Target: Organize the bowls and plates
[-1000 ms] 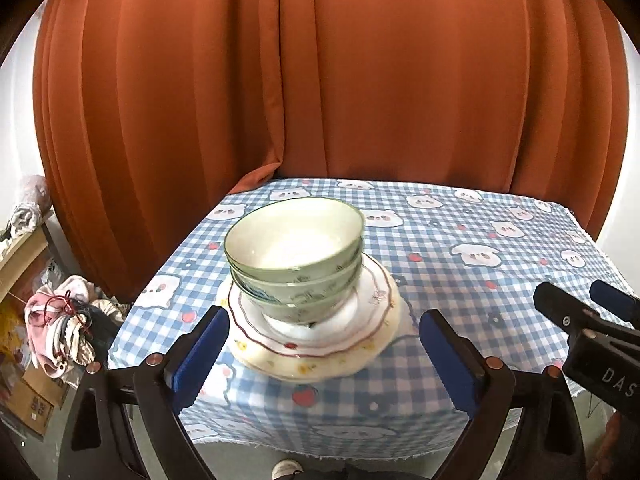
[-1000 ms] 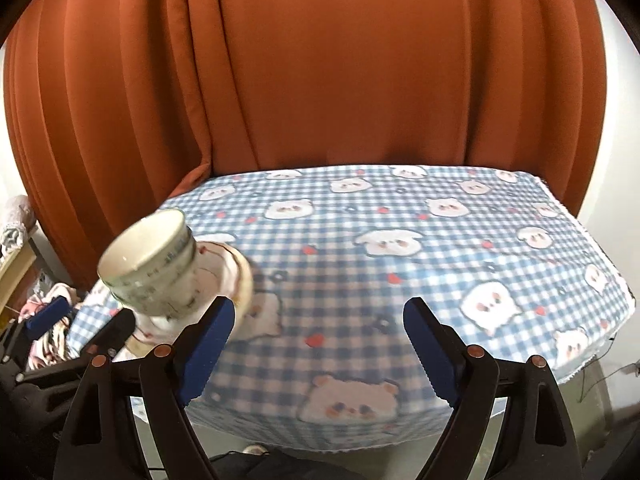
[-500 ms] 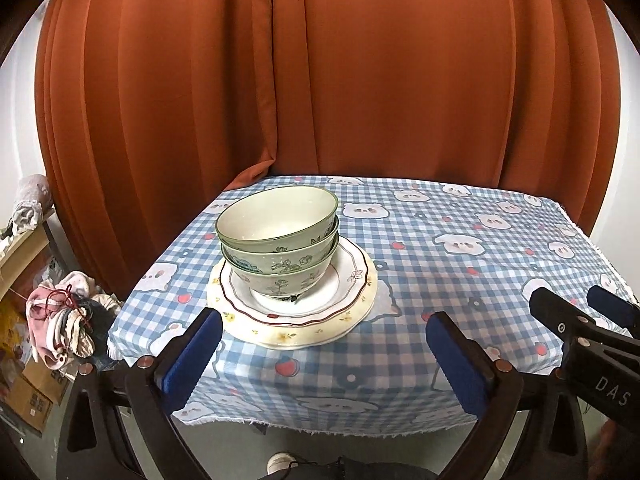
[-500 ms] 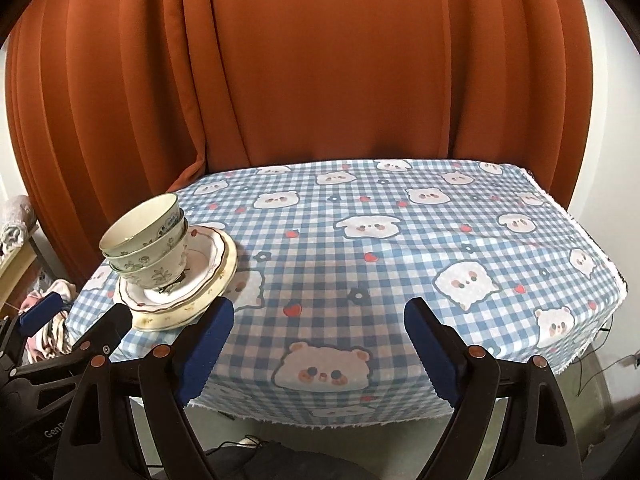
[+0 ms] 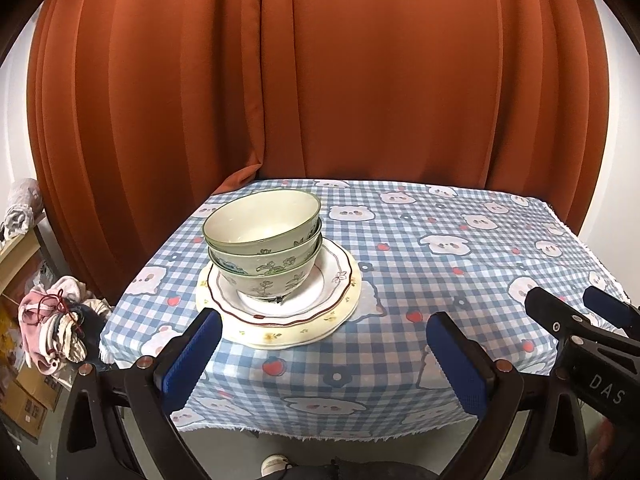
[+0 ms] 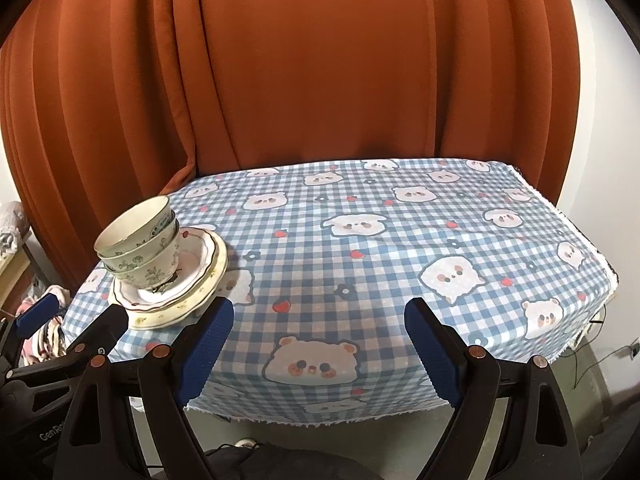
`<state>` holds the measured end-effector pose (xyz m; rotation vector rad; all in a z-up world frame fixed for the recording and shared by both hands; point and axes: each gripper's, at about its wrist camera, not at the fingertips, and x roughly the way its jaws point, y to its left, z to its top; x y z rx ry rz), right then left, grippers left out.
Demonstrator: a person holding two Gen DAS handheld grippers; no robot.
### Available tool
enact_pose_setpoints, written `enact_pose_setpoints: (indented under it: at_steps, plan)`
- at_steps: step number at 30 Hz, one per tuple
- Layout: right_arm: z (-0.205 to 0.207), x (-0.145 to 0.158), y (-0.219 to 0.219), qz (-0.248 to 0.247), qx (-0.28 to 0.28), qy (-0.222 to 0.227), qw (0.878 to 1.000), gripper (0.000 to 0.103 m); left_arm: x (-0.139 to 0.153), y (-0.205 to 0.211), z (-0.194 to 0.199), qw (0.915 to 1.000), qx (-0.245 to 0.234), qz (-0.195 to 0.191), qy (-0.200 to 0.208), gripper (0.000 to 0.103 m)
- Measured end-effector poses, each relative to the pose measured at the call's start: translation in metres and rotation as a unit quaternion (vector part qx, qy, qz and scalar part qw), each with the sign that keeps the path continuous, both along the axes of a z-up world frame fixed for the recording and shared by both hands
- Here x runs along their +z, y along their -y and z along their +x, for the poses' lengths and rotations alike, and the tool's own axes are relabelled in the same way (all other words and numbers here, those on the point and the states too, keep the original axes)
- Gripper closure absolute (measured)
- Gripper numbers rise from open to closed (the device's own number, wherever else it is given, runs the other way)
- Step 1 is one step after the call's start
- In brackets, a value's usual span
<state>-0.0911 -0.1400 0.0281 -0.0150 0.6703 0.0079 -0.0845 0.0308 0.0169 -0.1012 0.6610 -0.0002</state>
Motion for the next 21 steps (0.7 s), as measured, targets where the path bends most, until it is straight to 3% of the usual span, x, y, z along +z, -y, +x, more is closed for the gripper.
enact_pose_setpoints:
  at_steps: [21]
  plan:
    - [-0.0008, 0.0010, 0.0005, -0.001, -0.002, 0.002, 1.000, 0.014, 0.0004, 0.0004, 0.0024, 1.0000, -0.003, -0.001, 0.000, 0.000]
